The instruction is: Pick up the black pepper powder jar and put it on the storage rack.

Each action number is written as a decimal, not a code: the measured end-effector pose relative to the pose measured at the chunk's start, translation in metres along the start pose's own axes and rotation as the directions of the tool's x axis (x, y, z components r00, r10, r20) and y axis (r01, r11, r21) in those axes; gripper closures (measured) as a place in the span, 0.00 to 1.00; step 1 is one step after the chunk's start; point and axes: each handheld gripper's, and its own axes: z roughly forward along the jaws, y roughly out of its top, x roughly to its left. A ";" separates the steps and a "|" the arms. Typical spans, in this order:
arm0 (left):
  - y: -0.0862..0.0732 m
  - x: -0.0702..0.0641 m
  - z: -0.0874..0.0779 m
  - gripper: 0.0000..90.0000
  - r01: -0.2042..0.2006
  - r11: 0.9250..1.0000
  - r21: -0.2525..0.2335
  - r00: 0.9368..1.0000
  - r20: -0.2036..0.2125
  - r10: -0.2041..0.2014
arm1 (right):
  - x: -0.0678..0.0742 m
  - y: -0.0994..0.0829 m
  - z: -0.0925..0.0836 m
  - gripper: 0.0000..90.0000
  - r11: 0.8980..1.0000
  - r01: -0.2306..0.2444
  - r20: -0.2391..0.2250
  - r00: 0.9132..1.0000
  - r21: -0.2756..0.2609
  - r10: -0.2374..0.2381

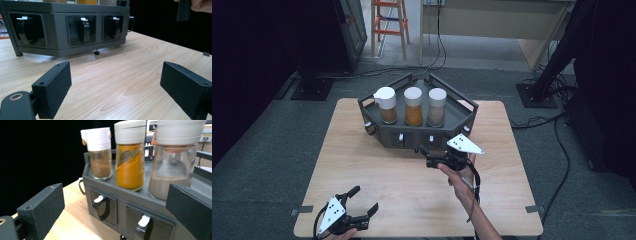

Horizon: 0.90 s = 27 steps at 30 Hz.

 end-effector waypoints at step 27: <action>-0.001 0.002 0.000 0.11 0.007 1.000 -0.006 1.000 -0.003 -0.007 | 0.019 -0.037 -0.002 0.02 1.000 0.013 -0.115 0.993 0.004 -0.013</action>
